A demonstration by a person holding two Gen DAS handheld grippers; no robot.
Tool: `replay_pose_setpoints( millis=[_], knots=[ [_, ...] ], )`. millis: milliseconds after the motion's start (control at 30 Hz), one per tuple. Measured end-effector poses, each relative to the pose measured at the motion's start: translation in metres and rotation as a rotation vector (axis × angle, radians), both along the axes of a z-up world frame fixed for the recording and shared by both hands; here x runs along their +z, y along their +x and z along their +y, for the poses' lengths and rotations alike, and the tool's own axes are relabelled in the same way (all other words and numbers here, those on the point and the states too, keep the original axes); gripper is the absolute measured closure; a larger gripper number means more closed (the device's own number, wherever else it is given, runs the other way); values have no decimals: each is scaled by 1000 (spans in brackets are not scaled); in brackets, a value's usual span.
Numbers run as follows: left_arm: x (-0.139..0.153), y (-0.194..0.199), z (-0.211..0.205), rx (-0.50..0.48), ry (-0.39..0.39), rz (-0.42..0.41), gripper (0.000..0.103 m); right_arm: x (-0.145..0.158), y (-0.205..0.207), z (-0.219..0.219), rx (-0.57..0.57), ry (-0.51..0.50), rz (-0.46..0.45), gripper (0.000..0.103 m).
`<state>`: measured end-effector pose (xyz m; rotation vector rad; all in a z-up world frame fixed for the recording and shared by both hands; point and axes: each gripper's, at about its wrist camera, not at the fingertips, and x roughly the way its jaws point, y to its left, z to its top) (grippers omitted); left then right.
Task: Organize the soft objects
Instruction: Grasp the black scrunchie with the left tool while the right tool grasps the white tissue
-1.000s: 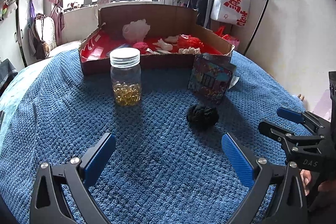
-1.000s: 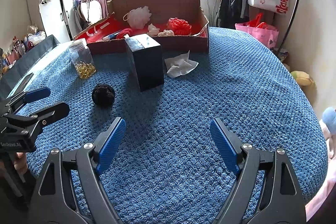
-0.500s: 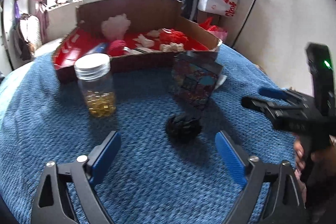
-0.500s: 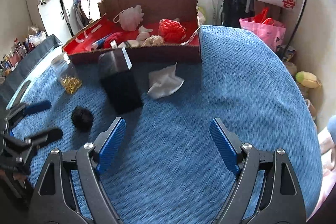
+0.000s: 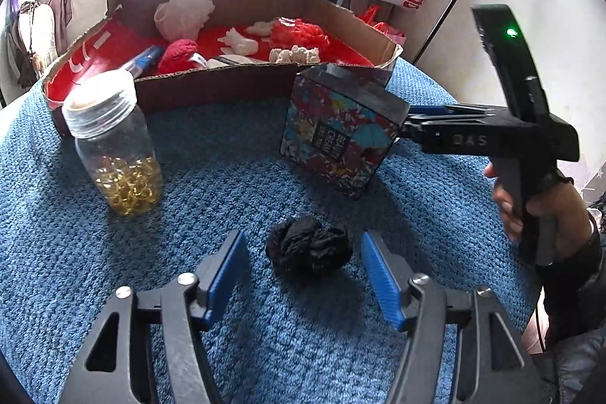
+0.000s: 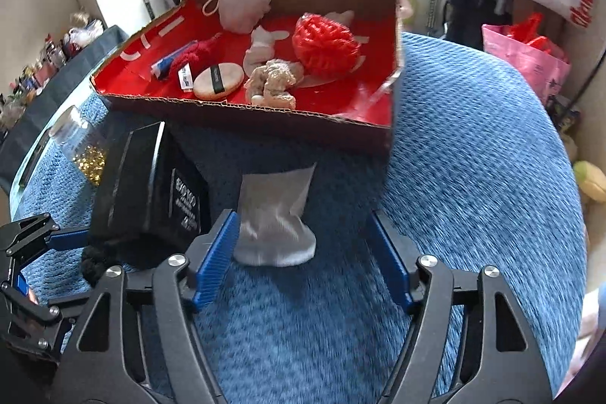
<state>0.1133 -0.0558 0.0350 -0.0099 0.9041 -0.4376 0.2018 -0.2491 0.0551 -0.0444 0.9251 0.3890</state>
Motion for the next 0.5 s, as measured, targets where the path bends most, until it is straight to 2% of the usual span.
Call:
replay_pose_setpoints(
  millis=[67,100,133,233,333,500],
  knots=[
    [-1,2,-1,-6,0,8,51,-5,5,4,22,-5,10,48],
    [-2,3,-2,-8,-1,10,58,-6,6,4,31,-1,9,57],
    [-2,4,-2,-12,-4,13,60,-6,5,5,37,5,8,72],
    [-2,5,-1,-17,-8,14,63,-3,1,4,63,36,-3,88],
    [0,4,0,-26,-7,8,64,2,-7,-2,38,33,-34,89],
    [7,0,4,-43,-16,-11,64,15,-25,-20,-22,91,-56,90]
  ],
)
